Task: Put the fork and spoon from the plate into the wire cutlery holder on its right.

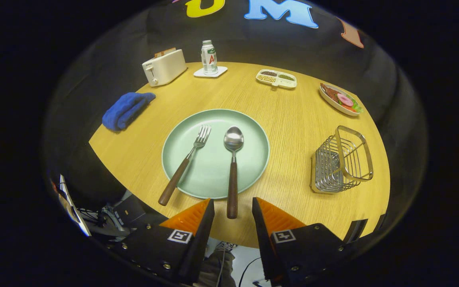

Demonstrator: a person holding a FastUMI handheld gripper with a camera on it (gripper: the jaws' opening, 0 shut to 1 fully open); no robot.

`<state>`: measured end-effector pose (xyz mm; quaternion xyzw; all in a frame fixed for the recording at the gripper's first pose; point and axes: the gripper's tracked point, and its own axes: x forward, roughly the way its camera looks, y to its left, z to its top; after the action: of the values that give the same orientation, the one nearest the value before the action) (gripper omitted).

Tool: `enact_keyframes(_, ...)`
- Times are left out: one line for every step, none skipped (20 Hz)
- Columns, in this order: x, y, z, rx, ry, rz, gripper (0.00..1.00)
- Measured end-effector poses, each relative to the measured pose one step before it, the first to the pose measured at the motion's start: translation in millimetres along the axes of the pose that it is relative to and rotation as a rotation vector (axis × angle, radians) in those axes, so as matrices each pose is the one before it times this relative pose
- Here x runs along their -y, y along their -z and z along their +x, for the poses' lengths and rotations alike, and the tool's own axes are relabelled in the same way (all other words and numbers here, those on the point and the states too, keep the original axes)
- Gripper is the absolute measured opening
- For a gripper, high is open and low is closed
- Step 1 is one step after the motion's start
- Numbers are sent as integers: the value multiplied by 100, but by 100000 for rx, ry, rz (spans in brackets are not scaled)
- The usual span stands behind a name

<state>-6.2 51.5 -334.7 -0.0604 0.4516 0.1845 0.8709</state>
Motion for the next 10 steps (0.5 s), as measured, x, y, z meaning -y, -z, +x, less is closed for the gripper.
enact_keyframes(16, 431, 437, -1969, 670, -1557, 58)
enact_keyframes(-33, 197, 141, -1669, -83, -836, 49)
enact_keyframes(-27, 78, 267, -695, 118, -456, 45)
enact_keyframes(54, -19, 282, -514, 232, -327, 45)
enact_keyframes(-8, 77, 198, -614, 411, -281, 45)
enact_keyframes(-34, -1, 227, -526, -150, -345, 45)
enact_keyframes(-89, -260, 197, -197, -475, -537, 45)
enact_keyframes(373, 412, 543, -1471, 1616, -46, 45)
enact_keyframes(-170, 255, -124, -1563, -1043, 1604, 16)
enact_keyframes(-331, 6, -129, -1097, -2358, 2580, 17)
